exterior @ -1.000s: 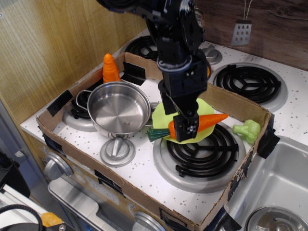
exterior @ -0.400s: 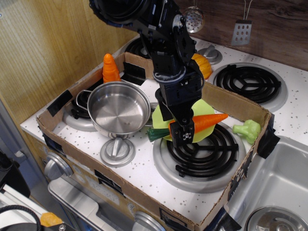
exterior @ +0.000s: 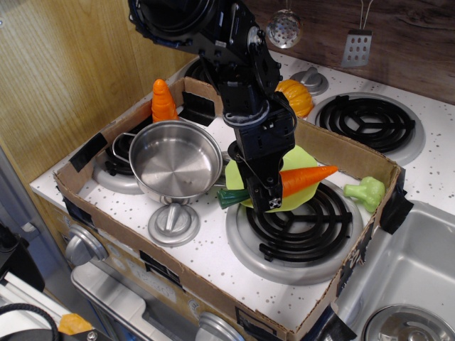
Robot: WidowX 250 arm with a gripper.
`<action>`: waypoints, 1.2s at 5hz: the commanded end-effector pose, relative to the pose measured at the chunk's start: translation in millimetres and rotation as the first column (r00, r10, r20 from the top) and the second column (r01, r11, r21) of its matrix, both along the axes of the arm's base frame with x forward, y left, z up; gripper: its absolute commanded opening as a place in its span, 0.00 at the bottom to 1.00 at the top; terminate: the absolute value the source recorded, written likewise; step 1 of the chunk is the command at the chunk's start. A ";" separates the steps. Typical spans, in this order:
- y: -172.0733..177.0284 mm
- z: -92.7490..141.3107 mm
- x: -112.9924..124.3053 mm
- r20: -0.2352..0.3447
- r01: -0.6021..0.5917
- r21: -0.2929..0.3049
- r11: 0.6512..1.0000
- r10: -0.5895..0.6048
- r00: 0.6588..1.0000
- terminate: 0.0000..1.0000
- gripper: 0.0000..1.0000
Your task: Take carrot off plate
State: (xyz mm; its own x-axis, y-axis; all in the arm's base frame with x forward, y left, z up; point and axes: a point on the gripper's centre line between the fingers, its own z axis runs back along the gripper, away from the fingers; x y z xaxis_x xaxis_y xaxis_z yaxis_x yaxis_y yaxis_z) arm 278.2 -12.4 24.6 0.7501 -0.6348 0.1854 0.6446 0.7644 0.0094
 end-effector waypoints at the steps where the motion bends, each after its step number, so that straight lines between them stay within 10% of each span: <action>1: 0.6 23.6 -1.3 0.032 -0.072 0.008 0.997 0.072 0.997 0.00 0.00; 3: 6.6 55.0 -8.9 -0.017 -0.212 -0.026 0.977 0.212 0.977 0.00 0.00; 4: 19.7 57.9 -19.0 0.072 -0.119 0.009 0.993 0.118 0.990 0.00 0.00; 6: 57.3 58.3 -30.1 0.050 0.257 0.055 0.965 -0.260 0.964 0.00 0.00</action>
